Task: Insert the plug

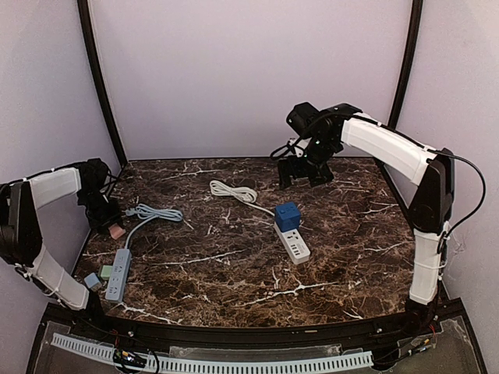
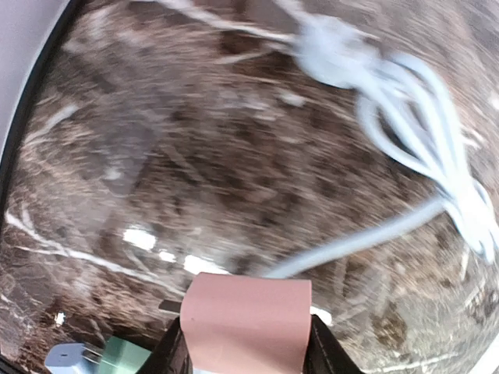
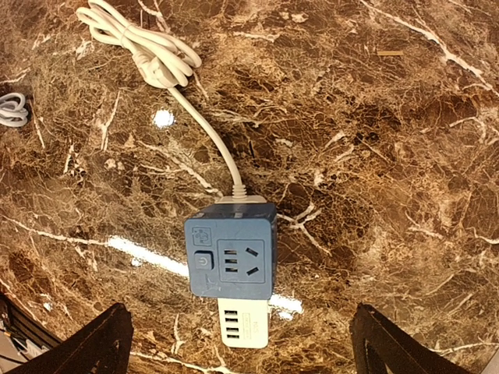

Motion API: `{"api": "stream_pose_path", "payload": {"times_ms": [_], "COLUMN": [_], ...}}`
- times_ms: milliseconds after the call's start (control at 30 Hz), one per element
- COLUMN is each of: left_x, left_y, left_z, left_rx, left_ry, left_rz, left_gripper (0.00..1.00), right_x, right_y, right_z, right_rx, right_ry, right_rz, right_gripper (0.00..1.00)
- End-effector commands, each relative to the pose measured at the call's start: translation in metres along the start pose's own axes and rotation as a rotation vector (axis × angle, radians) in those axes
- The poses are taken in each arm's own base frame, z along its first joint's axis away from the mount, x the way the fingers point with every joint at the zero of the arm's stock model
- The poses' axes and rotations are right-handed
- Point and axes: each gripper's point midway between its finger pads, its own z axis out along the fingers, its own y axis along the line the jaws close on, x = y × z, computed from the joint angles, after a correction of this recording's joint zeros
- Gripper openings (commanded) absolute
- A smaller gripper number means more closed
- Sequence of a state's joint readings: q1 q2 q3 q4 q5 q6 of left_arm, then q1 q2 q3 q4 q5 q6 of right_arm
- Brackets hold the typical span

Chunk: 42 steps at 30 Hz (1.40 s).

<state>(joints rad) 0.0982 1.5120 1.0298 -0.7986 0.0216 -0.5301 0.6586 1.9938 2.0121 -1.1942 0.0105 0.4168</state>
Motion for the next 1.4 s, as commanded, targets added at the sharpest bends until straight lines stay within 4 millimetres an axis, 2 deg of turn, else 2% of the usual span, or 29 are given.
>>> {"api": "stream_pose_path", "payload": {"times_ms": [0,167,300,467,533,633,733,800,900,1000,1100,1167,1367], "left_x": [0.035,0.083,0.116,0.144,0.154,0.165,0.172,0.177,0.182,0.185,0.183,0.181,0.168], "left_y": [-0.053,-0.096,-0.12,-0.141,-0.141,-0.147,-0.15,-0.157,-0.169,-0.174,-0.177,-0.179,-0.177], "left_z": [-0.017,-0.009,0.007,0.026,0.038,0.046,0.052,0.053,0.05,0.046,0.037,0.029,-0.004], "left_rx": [0.104,0.126,0.102,0.071,0.02,-0.003,-0.014,0.001,0.02,0.033,0.049,0.066,0.072], "left_ry": [0.037,0.068,0.098,0.124,0.147,0.161,0.168,0.167,0.158,0.151,0.131,0.12,0.053], "left_rz": [0.163,0.253,0.277,0.258,0.245,0.249,0.259,0.274,0.332,0.385,0.464,0.517,0.76], "left_gripper": [0.28,0.28,0.29,0.29,0.3,0.3,0.34,0.42,0.61,0.75,0.95,0.98,0.99], "right_x": [-0.002,0.008,0.019,0.034,0.041,0.052,0.06,0.068,0.074,0.077,0.077,0.077,0.077], "right_y": [0.003,-0.002,-0.008,-0.02,-0.025,-0.032,-0.037,-0.041,-0.046,-0.049,-0.051,-0.051,-0.052], "right_z": [-0.014,-0.016,-0.017,-0.025,-0.026,-0.03,-0.035,-0.036,-0.04,-0.042,-0.045,-0.047,-0.047], "right_rx": [-0.036,-0.03,-0.018,0.015,0.03,0.045,0.053,0.063,0.073,0.084,0.091,0.091,0.09], "right_ry": [-0.022,-0.018,-0.013,-0.019,-0.017,-0.016,-0.02,-0.015,-0.019,-0.027,-0.035,-0.039,-0.049], "right_rz": [0.034,0.06,0.085,0.116,0.126,0.143,0.159,0.168,0.174,0.175,0.176,0.178,0.18], "right_gripper": [0.97,0.97,0.97,0.97,0.97,0.97,0.97,0.97,0.97,0.97,0.97,0.97,0.97]}}
